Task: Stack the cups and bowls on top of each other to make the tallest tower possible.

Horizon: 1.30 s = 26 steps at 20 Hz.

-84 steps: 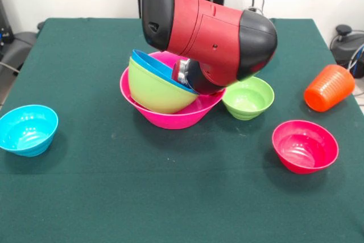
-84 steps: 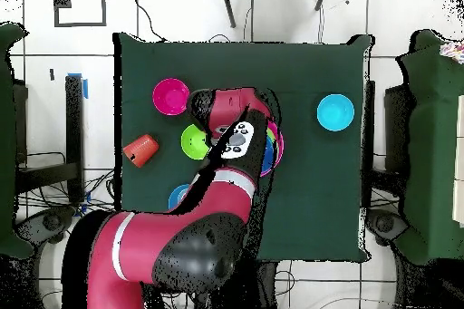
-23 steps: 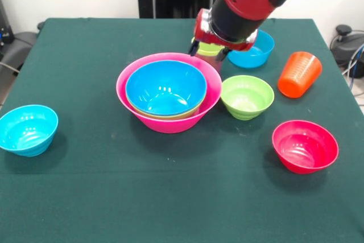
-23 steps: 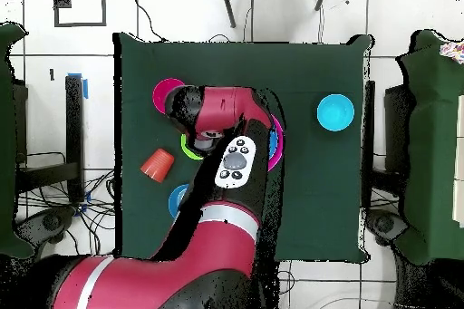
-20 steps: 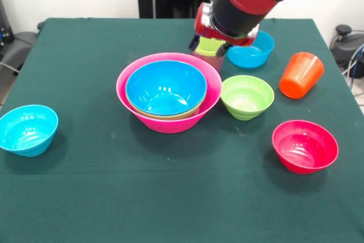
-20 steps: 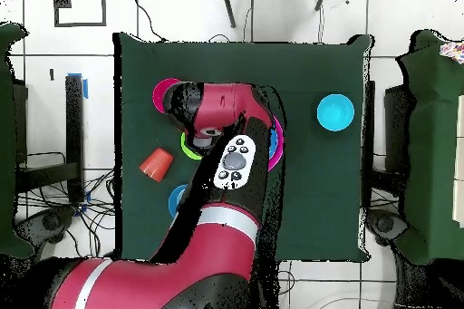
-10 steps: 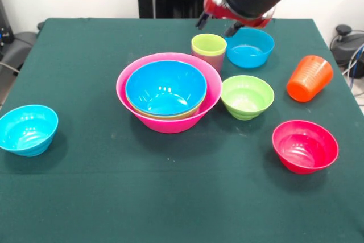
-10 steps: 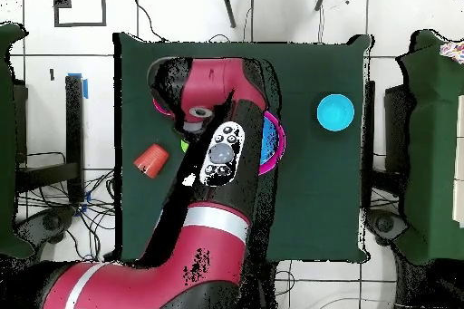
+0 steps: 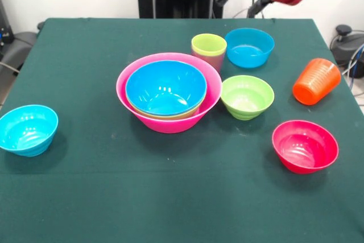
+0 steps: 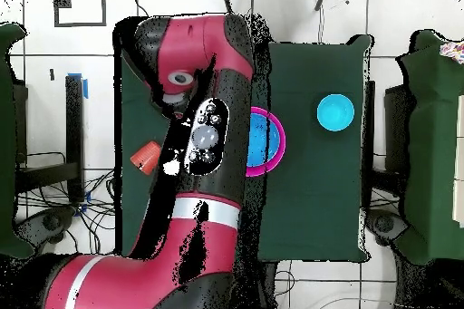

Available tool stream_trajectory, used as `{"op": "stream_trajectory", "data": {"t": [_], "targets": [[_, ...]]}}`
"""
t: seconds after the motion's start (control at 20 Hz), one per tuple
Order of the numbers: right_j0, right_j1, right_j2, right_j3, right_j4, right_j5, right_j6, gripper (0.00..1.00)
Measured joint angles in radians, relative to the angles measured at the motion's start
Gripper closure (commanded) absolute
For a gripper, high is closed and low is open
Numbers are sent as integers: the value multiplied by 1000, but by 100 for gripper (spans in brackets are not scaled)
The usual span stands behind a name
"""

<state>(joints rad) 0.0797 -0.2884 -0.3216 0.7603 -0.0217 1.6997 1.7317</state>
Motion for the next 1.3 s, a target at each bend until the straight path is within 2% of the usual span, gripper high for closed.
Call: {"op": "stream_trajectory", "data": {"t": [0.05, 0.1, 0.4, 0.9, 1.3], "targets": [[0, 25, 0, -70, 3, 45, 0, 0], [0, 35, 0, -93, 4, 57, 0, 0], [0, 83, 0, -184, 6, 72, 0, 0], [0, 98, 0, -155, 6, -45, 0, 0], [7, 118, -7, -171, 10, -45, 6, 0]]}}
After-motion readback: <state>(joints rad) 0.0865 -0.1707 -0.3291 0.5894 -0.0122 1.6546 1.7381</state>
